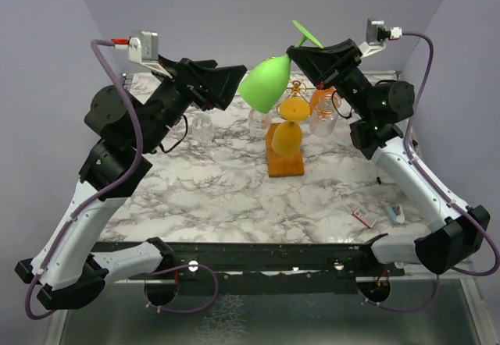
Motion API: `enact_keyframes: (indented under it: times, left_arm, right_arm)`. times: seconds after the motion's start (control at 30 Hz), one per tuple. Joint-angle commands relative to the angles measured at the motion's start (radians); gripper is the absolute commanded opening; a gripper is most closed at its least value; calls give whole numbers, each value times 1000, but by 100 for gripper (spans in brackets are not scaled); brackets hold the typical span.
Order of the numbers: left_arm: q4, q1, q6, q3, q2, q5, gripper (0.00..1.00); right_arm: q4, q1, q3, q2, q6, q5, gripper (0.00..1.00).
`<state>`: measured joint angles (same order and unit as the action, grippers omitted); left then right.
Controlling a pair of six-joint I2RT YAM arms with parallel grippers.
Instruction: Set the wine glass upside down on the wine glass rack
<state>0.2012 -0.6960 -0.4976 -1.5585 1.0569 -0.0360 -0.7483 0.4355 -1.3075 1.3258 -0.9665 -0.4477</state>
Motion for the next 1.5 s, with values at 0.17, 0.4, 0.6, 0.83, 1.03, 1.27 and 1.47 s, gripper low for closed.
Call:
enact_keyframes:
  times: [0.17,0.4,0.6,0.83,1.03,1.27,1.47]
  left_arm:
    - [223,-1,-152,-314,146,272,99]
    - [158,-2,-311,-256,156,367,95]
    - [126,-2,-355,-193,130,305,86]
    - [186,0,-309,-208,115,210,67]
    - [263,0,-237,-232,86,127,45]
    - [283,0,-212,-202,69,128,9]
    - [282,0,-210,-216,87,187,0]
  right_arm:
    - [-147,114,75,-55,322,-195,1]
    - [-96,134,41,-21,584,-268,1]
    - [-118,185,19,19,676,-298,1]
    - [-63,265,13,32,836,-279,1]
    - [-8,287,14,38,939,-242,1]
    - [-3,289,10,52,938,-226,1]
    - [-7,290,7,62,927,-217,1]
